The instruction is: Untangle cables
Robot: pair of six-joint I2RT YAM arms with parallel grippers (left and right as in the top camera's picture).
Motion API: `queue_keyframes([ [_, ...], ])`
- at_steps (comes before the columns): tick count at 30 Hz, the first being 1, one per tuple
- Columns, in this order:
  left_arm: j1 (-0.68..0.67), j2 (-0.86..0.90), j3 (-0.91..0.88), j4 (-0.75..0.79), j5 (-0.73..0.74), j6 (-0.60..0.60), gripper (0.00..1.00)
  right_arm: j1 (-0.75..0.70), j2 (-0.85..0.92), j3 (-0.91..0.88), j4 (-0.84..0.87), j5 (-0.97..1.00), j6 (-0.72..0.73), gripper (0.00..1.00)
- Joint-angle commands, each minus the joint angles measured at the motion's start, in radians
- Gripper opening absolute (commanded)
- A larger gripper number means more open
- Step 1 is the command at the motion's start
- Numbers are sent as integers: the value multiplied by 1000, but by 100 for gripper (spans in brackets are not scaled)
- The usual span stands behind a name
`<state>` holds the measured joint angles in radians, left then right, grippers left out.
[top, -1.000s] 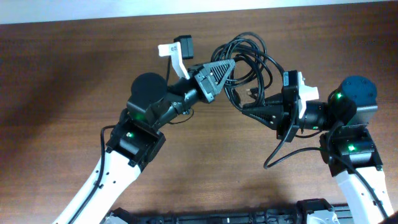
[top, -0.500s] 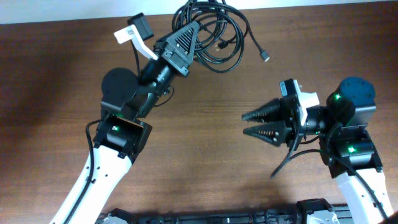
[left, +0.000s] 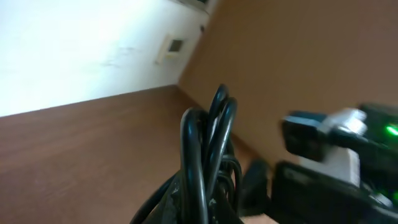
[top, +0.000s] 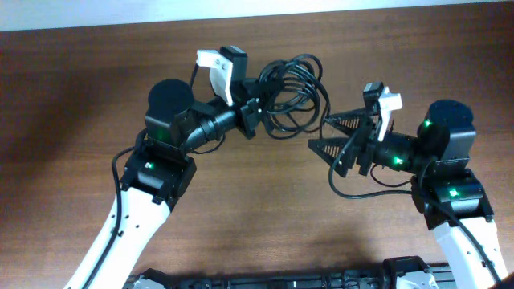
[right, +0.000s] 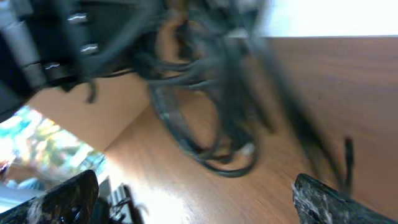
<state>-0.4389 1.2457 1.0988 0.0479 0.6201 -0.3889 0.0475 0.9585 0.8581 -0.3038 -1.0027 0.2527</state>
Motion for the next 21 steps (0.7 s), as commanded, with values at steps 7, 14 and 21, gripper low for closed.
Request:
queue_keyframes([
  [7, -34, -9, 28, 10, 229, 85, 0, 5, -10, -6, -71, 234, 18, 98],
  [14, -106, -12, 28, 11, 230, 84, 0, 4, -10, -6, -168, 463, 105, 98],
  [21, -76, -30, 28, 81, 225, 84, 0, 4, -10, -6, -224, 570, 105, 98],
])
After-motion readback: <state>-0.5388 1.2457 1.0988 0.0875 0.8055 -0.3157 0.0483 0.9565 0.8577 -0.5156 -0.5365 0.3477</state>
